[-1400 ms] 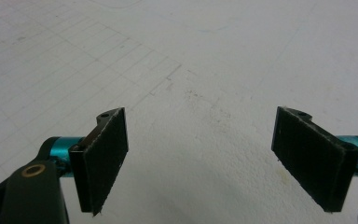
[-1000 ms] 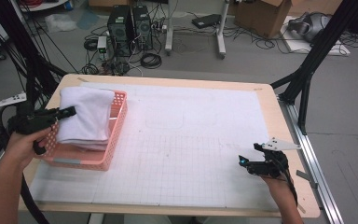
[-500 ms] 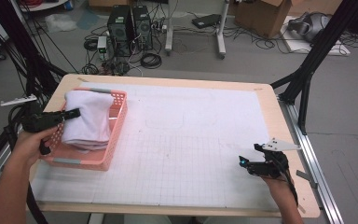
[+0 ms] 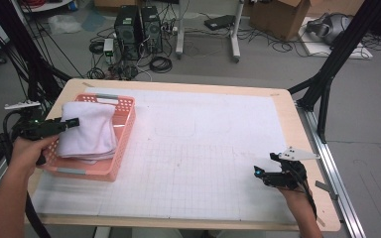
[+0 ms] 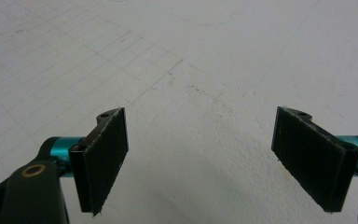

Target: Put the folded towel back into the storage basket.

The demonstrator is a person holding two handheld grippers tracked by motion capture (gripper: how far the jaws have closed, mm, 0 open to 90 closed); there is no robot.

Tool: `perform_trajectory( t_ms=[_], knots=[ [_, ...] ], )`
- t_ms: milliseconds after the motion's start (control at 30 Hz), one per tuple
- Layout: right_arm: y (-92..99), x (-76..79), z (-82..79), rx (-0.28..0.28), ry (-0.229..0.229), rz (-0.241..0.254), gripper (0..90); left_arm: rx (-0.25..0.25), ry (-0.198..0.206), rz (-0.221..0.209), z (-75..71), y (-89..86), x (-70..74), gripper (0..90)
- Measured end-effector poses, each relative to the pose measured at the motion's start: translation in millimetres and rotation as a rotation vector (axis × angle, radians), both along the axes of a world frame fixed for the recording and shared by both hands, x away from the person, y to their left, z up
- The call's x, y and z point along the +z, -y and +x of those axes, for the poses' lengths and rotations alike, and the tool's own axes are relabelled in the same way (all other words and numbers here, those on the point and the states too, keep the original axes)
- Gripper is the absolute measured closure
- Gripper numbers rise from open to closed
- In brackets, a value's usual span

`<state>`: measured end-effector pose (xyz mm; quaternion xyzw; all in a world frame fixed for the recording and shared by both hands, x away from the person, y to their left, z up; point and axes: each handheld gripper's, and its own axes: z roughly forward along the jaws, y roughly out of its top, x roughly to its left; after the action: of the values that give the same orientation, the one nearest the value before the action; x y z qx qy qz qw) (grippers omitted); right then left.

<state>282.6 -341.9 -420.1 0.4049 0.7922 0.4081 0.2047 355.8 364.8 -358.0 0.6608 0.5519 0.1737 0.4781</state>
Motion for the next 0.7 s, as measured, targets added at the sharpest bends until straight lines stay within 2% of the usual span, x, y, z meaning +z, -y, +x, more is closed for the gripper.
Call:
perform_trajectory(
  t_ms=[133,167,200,267,367,467,600,700],
  knots=[
    [0.1,-0.1,0.1,0.000,0.000,0.001,17.3,0.075,0.030,0.095,-5.0,2.7,5.8,36.9],
    [-0.1,-0.1,0.1,0.000,-0.002,0.002,17.3,0.095,0.045,0.107,-6.7,3.1,7.1,36.9],
    [-0.2,-0.2,0.3,0.001,-0.001,0.001,17.3,0.095,0.045,0.107,-6.7,3.1,7.1,36.9],
    [-0.6,-0.3,0.3,0.002,-0.004,0.002,17.3,0.130,0.088,0.121,-11.3,3.5,10.6,36.9],
    [-0.1,-0.2,0.3,0.000,-0.001,0.000,17.3,0.118,0.099,0.111,-14.5,5.6,10.6,37.7],
    [-0.1,-0.1,0.5,-0.002,0.000,0.002,17.3,0.100,0.090,0.130,-15.5,9.0,9.6,38.1],
    [-1.0,-0.1,0.3,0.002,-0.001,0.000,17.3,0.101,0.073,0.158,-15.9,14.0,7.8,38.1],
    [-0.6,0.3,0.1,0.000,-0.003,0.004,17.3,0.093,0.023,0.190,-12.1,17.9,2.5,38.2]
  ],
)
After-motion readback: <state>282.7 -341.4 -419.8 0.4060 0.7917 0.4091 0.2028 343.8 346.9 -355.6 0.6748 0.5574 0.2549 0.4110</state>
